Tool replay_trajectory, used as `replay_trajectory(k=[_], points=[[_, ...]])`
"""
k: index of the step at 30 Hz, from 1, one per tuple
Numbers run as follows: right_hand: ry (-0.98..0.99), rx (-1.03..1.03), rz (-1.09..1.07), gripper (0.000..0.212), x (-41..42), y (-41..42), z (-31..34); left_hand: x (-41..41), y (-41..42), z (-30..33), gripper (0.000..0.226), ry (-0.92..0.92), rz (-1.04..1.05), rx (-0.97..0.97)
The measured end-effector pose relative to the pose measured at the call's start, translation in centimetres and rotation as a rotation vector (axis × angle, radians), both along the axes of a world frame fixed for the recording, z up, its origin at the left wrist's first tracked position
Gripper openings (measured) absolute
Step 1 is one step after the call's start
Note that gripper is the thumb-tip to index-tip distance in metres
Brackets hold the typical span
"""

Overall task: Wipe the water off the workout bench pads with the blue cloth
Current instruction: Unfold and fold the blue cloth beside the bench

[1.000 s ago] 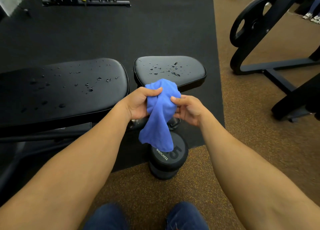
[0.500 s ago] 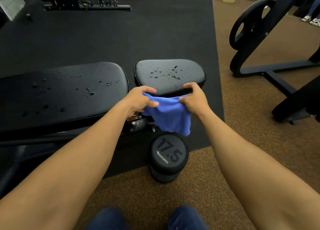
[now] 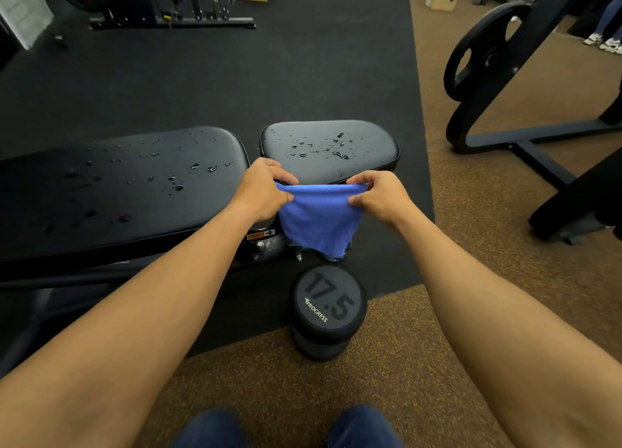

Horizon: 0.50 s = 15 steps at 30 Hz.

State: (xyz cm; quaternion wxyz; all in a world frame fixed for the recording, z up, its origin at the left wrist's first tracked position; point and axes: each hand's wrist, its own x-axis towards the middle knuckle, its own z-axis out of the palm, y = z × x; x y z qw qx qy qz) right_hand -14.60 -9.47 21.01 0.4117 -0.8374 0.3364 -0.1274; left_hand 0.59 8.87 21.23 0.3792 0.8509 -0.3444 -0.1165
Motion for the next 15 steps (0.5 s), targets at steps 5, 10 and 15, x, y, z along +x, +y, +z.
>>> replay_trajectory(k=[5, 10, 15], points=[[0.052, -0.006, -0.043, 0.031, -0.2, -0.4, 0.3, 0.2, 0.1, -0.2, 0.021, 0.011, -0.066, 0.058], [0.048, 0.054, -0.091, 0.021, -0.7, -0.4, 0.3, 0.1, 0.0, -1.2, 0.018, -0.003, -0.094, 0.061], [0.052, 0.049, -0.12, 0.023, -1.4, -0.3, 0.1, 0.0, -0.1, -1.8, 0.019, 0.095, -0.066, -0.001]])
